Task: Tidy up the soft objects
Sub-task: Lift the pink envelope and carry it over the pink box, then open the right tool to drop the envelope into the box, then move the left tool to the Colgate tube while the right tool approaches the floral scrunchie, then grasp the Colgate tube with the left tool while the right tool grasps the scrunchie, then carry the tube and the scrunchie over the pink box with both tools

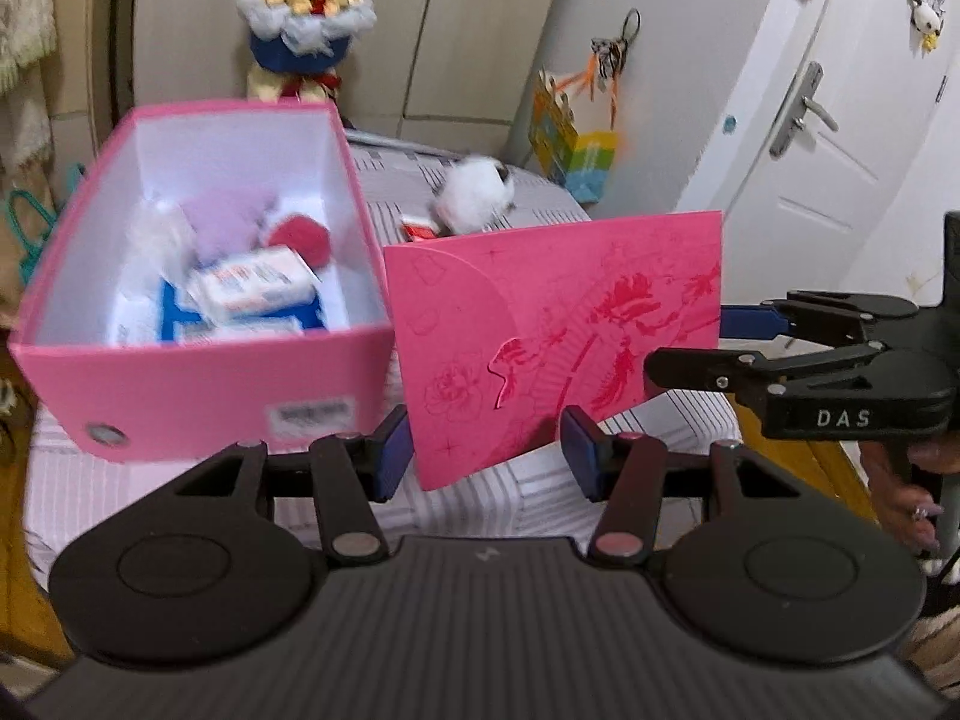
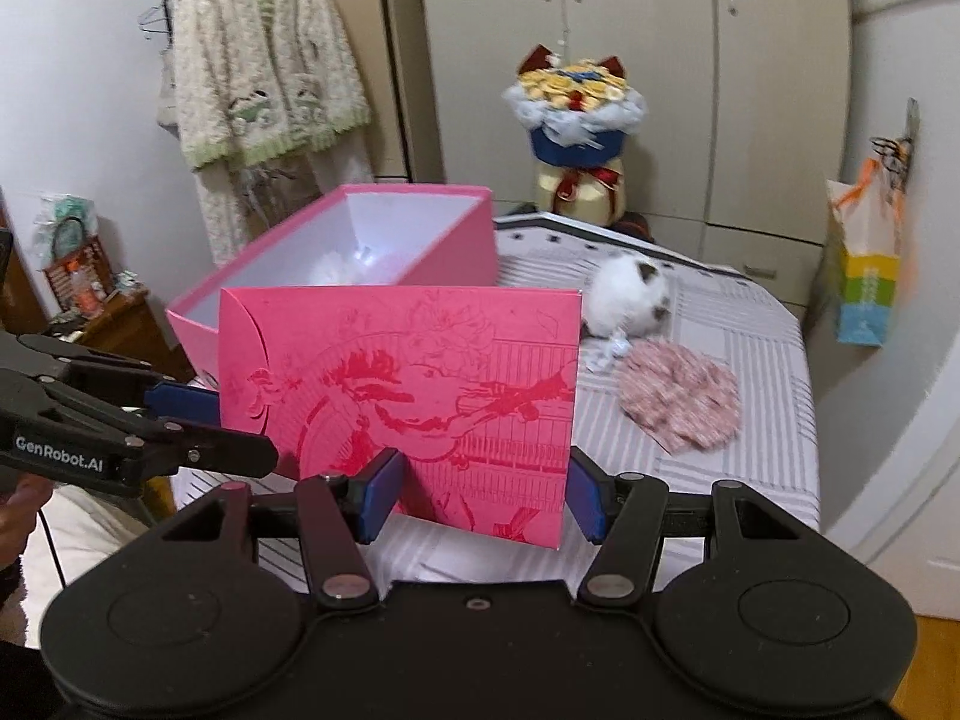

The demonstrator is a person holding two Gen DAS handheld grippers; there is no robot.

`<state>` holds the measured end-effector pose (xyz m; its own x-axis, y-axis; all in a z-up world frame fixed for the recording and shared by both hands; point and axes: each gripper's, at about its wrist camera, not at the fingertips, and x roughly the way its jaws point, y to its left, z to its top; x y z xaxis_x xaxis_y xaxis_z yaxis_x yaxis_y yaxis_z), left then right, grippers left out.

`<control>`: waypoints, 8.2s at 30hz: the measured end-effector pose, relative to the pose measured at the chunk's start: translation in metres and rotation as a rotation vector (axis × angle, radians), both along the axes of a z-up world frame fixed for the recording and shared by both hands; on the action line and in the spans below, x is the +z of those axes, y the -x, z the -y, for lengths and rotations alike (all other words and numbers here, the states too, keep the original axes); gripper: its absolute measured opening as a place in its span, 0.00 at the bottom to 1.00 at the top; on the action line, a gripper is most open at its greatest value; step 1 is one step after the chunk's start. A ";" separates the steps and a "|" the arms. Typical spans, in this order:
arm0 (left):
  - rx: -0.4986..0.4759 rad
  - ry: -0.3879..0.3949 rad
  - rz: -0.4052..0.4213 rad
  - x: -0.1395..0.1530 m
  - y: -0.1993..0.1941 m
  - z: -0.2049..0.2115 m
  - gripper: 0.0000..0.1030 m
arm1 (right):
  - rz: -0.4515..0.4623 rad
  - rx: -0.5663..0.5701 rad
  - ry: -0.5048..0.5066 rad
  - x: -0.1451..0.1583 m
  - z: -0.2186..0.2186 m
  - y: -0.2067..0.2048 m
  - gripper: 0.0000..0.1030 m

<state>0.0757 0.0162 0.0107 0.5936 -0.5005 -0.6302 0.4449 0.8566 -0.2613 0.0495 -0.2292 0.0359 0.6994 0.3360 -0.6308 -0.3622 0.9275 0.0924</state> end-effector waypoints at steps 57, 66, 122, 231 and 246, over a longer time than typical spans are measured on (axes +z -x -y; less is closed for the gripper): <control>0.256 -0.099 0.117 -0.003 -0.135 -0.104 0.66 | -0.022 0.269 0.117 -0.007 -0.151 -0.226 0.64; 0.216 -0.094 0.149 0.019 -0.103 -0.099 0.66 | 0.019 0.294 0.120 0.020 -0.148 -0.183 0.64; 0.139 -0.122 0.189 -0.071 -0.133 0.142 0.72 | 0.105 -0.201 -0.053 -0.105 0.108 -0.127 0.80; 0.147 -0.044 0.347 0.058 -0.005 -0.024 0.20 | 0.139 0.271 -0.011 0.029 -0.048 -0.011 0.12; 0.232 0.012 0.316 0.031 -0.075 -0.085 0.20 | 0.171 0.273 -0.086 0.016 -0.104 -0.082 0.13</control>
<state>0.1503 0.1007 0.0421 0.8556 -0.3367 -0.3931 0.3000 0.9415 -0.1533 0.1313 -0.1253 0.0514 0.6695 0.5728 -0.4728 -0.6137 0.7852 0.0823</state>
